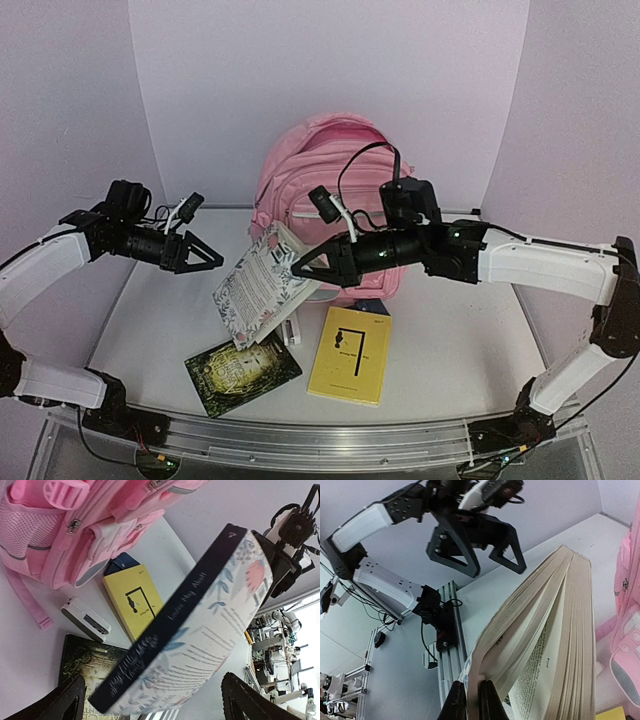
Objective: Pack the student bag
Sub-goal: Pick up the book from the center of the board.
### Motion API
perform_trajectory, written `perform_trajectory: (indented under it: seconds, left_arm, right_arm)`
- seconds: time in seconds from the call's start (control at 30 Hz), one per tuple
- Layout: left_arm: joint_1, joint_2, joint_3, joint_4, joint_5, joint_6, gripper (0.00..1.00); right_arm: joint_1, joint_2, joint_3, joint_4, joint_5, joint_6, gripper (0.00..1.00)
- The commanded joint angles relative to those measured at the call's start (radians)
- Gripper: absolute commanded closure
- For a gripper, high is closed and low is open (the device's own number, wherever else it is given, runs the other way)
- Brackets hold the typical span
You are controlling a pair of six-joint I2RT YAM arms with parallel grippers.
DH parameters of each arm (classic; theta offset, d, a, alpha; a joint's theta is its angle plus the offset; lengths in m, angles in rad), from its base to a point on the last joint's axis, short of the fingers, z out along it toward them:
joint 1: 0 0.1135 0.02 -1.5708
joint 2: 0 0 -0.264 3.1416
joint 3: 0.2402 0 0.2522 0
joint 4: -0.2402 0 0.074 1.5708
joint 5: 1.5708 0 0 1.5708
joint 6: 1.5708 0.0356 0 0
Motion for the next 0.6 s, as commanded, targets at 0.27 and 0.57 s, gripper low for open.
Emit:
perform_trajectory:
  seconds: [0.27,0.57]
  left_arm:
    - [-0.060,0.055,0.036,0.049,0.275,0.004,0.11]
    - [-0.094,0.082,0.035,-0.030,0.342,0.031,0.24]
  right_arm:
    - [0.004,-0.095,0.029,0.109,-0.187,0.009,1.00]
    - [0.005,-0.095,0.031,0.117,-0.171,0.003,1.00]
